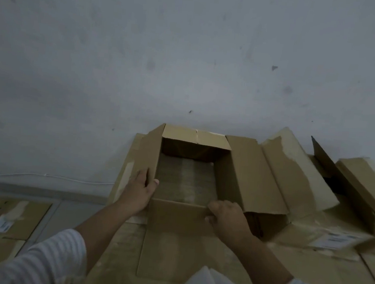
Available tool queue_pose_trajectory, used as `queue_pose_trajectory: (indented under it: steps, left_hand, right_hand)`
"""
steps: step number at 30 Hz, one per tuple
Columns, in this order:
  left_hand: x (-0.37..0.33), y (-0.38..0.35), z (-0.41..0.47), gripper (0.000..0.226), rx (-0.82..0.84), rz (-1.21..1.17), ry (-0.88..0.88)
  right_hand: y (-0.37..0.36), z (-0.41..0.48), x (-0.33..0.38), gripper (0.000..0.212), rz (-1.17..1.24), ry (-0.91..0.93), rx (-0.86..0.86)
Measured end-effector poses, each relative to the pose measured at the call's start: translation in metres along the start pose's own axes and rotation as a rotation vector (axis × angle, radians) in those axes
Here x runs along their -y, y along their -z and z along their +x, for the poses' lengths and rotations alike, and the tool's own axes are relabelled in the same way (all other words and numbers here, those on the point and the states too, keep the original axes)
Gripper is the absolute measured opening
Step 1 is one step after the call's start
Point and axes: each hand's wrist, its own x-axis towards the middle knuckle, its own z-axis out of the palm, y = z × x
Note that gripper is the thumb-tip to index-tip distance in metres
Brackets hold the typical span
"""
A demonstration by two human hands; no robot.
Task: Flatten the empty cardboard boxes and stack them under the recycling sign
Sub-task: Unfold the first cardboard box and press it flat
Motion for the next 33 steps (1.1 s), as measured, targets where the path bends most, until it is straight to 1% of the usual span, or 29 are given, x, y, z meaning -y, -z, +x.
queue_pose_trajectory:
  steps: [2,3,5,7,8,9,10,13,16,20,22,25,27,31,33]
  left_hand:
    - [-0.008,0.001,0.002,0.062,-0.027,-0.008,0.023]
    - [-0.013,0.002,0.007,0.061,-0.039,0.011,0.047]
    - [-0.027,0.004,0.02,0.062,-0.058,0.099,0.075]
    - [-0.042,0.007,0.04,0.063,-0.07,0.18,0.065]
    - [-0.05,0.009,0.049,0.064,-0.067,0.196,0.063]
    - [-0.055,0.01,0.06,0.064,-0.063,0.198,0.062]
    - [-0.06,0.01,0.07,0.063,-0.062,0.196,0.065]
    - [-0.053,0.007,0.097,0.059,-0.052,0.162,0.047]
    - [-0.05,0.002,0.096,0.052,-0.039,0.1,0.013]
    - [-0.053,-0.001,0.092,0.046,-0.098,0.141,-0.036]
    - [-0.05,-0.002,0.094,0.049,-0.112,0.157,-0.045]
    - [-0.05,-0.001,0.093,0.055,-0.125,0.188,-0.01]
    - [-0.052,-0.001,0.091,0.055,-0.143,0.204,-0.013]
    - [-0.054,-0.001,0.088,0.054,-0.169,0.231,-0.007]
    - [-0.055,-0.001,0.087,0.053,-0.18,0.24,0.0]
  right_hand:
    - [-0.002,0.002,-0.002,0.017,0.029,0.022,-0.015]
    - [-0.001,0.005,-0.004,0.019,0.037,0.029,0.006]
    - [0.005,0.012,-0.009,0.029,0.062,0.033,0.126]
    - [0.018,0.022,-0.014,0.04,0.135,0.036,0.302]
    - [0.025,0.029,-0.018,0.044,0.179,0.038,0.341]
    - [0.03,0.036,-0.022,0.045,0.22,0.028,0.32]
    - [0.035,0.045,-0.028,0.045,0.24,0.008,0.252]
    - [0.036,0.083,-0.048,0.044,0.156,-0.011,0.039]
    - [0.029,0.129,-0.066,0.055,0.119,-0.001,-0.041]
    - [0.03,0.184,-0.084,0.069,0.112,-0.017,-0.172]
    - [0.032,0.209,-0.092,0.07,0.122,-0.051,-0.175]
    - [0.03,0.24,-0.102,0.069,0.116,-0.096,-0.116]
    - [0.026,0.255,-0.108,0.064,0.099,-0.098,-0.053]
    - [0.02,0.283,-0.114,0.039,0.026,-0.153,0.058]
    - [0.019,0.291,-0.114,0.033,-0.011,-0.166,0.115]
